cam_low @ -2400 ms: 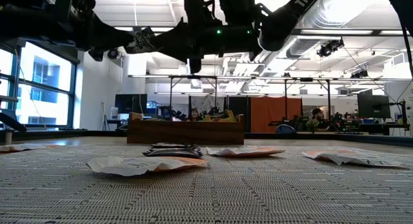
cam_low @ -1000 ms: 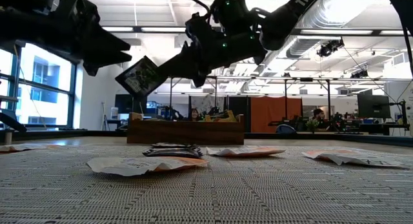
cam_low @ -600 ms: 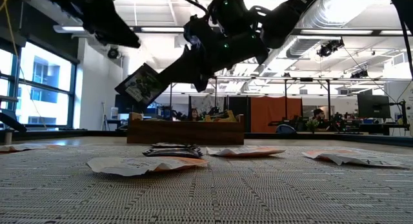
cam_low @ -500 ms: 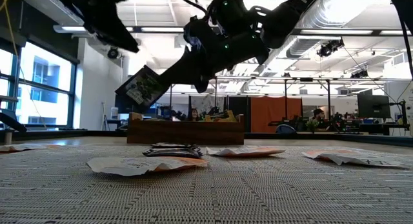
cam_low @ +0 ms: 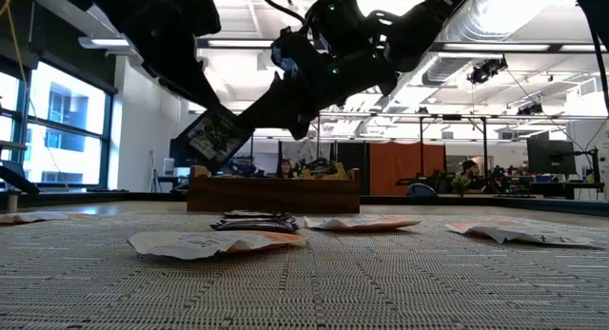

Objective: Pick & Place Tea
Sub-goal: Put the violet tea bag into the left section of the wooden organizer

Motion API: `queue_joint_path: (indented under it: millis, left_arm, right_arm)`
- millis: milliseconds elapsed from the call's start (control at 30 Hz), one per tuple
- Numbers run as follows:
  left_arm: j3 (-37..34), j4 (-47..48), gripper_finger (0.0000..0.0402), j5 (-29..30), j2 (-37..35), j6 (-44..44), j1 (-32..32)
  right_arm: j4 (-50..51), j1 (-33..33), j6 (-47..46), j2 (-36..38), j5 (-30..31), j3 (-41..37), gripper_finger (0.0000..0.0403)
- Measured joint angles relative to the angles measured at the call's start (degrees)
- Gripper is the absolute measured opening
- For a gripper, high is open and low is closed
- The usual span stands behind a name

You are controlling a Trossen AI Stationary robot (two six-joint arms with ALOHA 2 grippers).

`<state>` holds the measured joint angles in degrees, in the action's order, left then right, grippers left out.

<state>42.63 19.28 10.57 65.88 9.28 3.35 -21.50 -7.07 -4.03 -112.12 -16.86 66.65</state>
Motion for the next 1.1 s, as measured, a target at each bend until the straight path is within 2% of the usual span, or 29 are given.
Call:
queue_joint_path:
  millis: [200,433,600,867,1100]
  left_arm:
    - [0.0,0.1,0.0147,0.2,0.0,0.0,0.0]
    - [0.0,0.2,0.0057,-1.3,0.0,0.0,0.0]
    - [0.0,0.2,0.0006,0.9,0.0,0.0,0.0]
    - [0.0,0.2,0.0001,3.3,0.0,0.5,0.0]
    - [0.0,4.0,0.0001,13.7,-1.7,6.4,0.0]
  right_arm:
    - [0.0,0.0,0.4,0.0,0.0,0.0,0.0001]
    - [-0.1,0.0,0.6,0.0,0.0,0.0,0.0002]
    - [-0.2,0.0,1.2,0.0,0.5,0.0,0.0002]
    - [-0.2,0.4,1.5,0.0,4.5,0.0,0.0016]
    - [0.6,0.4,2.8,0.0,5.0,0.0,0.0051]
